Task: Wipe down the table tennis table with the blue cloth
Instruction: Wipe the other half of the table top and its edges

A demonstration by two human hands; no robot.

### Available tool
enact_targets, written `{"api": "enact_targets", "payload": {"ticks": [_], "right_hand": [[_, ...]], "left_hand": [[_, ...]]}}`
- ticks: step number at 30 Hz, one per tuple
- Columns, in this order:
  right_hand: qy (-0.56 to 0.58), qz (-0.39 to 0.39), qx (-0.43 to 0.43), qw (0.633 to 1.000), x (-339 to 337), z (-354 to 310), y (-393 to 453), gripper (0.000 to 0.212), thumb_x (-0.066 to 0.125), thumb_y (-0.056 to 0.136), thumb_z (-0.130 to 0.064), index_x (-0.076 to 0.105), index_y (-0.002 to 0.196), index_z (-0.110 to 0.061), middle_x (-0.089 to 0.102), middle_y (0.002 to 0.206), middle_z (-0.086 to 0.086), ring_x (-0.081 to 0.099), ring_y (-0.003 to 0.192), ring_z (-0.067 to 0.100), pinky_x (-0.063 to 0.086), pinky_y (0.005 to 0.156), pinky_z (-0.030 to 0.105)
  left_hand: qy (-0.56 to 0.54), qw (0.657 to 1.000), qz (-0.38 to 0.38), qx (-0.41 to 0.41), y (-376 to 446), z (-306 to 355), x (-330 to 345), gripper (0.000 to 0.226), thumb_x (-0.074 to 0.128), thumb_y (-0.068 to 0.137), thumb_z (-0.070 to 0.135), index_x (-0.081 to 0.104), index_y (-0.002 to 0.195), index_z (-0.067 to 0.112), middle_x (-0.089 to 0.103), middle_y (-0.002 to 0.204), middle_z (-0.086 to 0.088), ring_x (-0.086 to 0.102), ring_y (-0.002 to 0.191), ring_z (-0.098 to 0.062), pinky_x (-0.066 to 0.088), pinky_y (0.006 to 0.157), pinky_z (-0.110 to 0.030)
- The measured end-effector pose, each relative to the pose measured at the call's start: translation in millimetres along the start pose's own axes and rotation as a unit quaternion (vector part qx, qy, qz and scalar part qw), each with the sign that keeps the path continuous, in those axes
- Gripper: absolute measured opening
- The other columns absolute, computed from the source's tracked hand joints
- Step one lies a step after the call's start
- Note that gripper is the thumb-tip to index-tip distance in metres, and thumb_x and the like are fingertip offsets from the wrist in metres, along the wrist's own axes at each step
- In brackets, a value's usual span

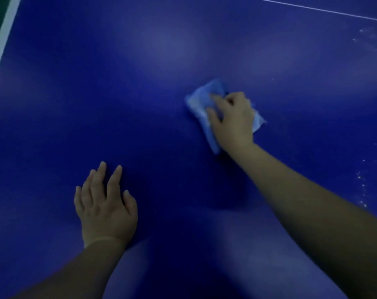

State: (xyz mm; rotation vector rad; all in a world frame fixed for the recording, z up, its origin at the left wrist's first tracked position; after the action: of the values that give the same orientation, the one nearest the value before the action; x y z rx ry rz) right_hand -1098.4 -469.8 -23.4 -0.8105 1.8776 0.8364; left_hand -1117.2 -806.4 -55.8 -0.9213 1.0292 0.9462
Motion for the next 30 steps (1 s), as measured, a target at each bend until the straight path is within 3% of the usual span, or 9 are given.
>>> {"api": "enact_targets", "payload": {"ticks": [4,6,11,13,16,20,22,27,30], "right_hand": [[-0.094,0.059,0.213,0.971,-19,80,72,0.039,0.044,0.094,-0.048,0.059,0.124,-0.027,0.048,0.125,0.010,0.048,0.111,0.031,0.038,0.093,0.042],[-0.088,0.035,0.221,0.971,-8,68,97,0.040,0.043,0.094,-0.048,0.058,0.125,-0.029,0.046,0.129,0.008,0.046,0.116,0.030,0.038,0.095,0.041],[0.033,-0.083,-0.115,0.989,34,-76,24,0.033,0.058,0.088,-0.037,0.069,0.116,-0.023,0.058,0.103,0.015,0.054,0.089,0.033,0.041,0.075,0.041],[0.061,-0.086,-0.161,0.981,22,-70,-14,0.031,0.061,0.086,-0.034,0.071,0.113,-0.021,0.058,0.093,0.014,0.053,0.082,0.031,0.040,0.070,0.039],[-0.019,0.009,-0.001,1.000,-11,31,14,0.034,0.060,0.088,-0.033,0.069,0.117,-0.016,0.059,0.102,0.022,0.056,0.089,0.038,0.043,0.074,0.044],[-0.098,0.070,0.277,0.953,-49,147,65,0.043,0.045,0.090,-0.050,0.060,0.122,-0.025,0.047,0.126,0.013,0.048,0.113,0.036,0.040,0.093,0.044],[-0.082,0.031,0.228,0.970,-32,115,80,0.043,0.047,0.091,-0.048,0.060,0.125,-0.025,0.047,0.129,0.013,0.047,0.115,0.035,0.039,0.095,0.043],[0.037,-0.077,-0.117,0.989,13,-58,-31,0.032,0.058,0.087,-0.037,0.070,0.114,-0.023,0.058,0.095,0.013,0.054,0.083,0.031,0.039,0.071,0.039],[0.079,-0.080,-0.148,0.983,-4,-52,-90,0.031,0.064,0.086,-0.030,0.070,0.115,-0.022,0.056,0.088,0.010,0.051,0.077,0.025,0.037,0.068,0.036]], "left_hand": [[0.003,1.000,0.004,0.002,1,1,0,0.061,0.028,0.088,0.037,0.040,0.145,0.018,0.021,0.158,-0.004,0.014,0.147,-0.025,0.004,0.121,-0.049],[0.008,1.000,0.000,0.001,0,0,0,0.062,0.026,0.088,0.039,0.040,0.145,0.019,0.022,0.158,-0.004,0.014,0.147,-0.025,0.003,0.121,-0.048],[0.006,1.000,-0.003,-0.001,0,1,1,0.062,0.026,0.088,0.040,0.041,0.145,0.020,0.023,0.158,-0.005,0.015,0.146,-0.026,0.004,0.121,-0.048],[0.005,1.000,-0.003,0.001,0,1,1,0.062,0.027,0.087,0.040,0.041,0.144,0.020,0.023,0.158,-0.005,0.015,0.146,-0.026,0.004,0.121,-0.048],[0.006,1.000,0.000,0.004,0,0,1,0.061,0.028,0.088,0.039,0.041,0.144,0.019,0.022,0.158,-0.005,0.015,0.147,-0.025,0.004,0.121,-0.049],[0.002,1.000,0.004,0.003,0,-1,2,0.060,0.030,0.089,0.037,0.040,0.145,0.019,0.022,0.158,-0.004,0.014,0.147,-0.024,0.003,0.121,-0.048],[0.003,1.000,0.007,0.003,-1,0,1,0.059,0.031,0.089,0.036,0.040,0.144,0.018,0.022,0.158,-0.005,0.015,0.147,-0.025,0.004,0.120,-0.049],[0.012,1.000,0.001,-0.004,1,-2,2,0.061,0.028,0.088,0.039,0.039,0.145,0.020,0.021,0.159,-0.003,0.014,0.147,-0.024,0.002,0.121,-0.047],[0.008,1.000,-0.001,-0.006,2,-3,3,0.061,0.029,0.087,0.038,0.038,0.145,0.022,0.019,0.159,-0.002,0.012,0.147,-0.023,0.001,0.121,-0.046]]}}
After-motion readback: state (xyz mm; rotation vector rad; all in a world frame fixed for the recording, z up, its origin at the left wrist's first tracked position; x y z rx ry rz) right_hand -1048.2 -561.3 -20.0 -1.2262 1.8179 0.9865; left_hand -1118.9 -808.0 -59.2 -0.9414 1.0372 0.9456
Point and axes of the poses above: each hand's wrist, its own y-axis towards the middle knuckle, its own x-axis out of the palm, z = x × y, the point moved 10 cm from there along y, towards the middle knuckle
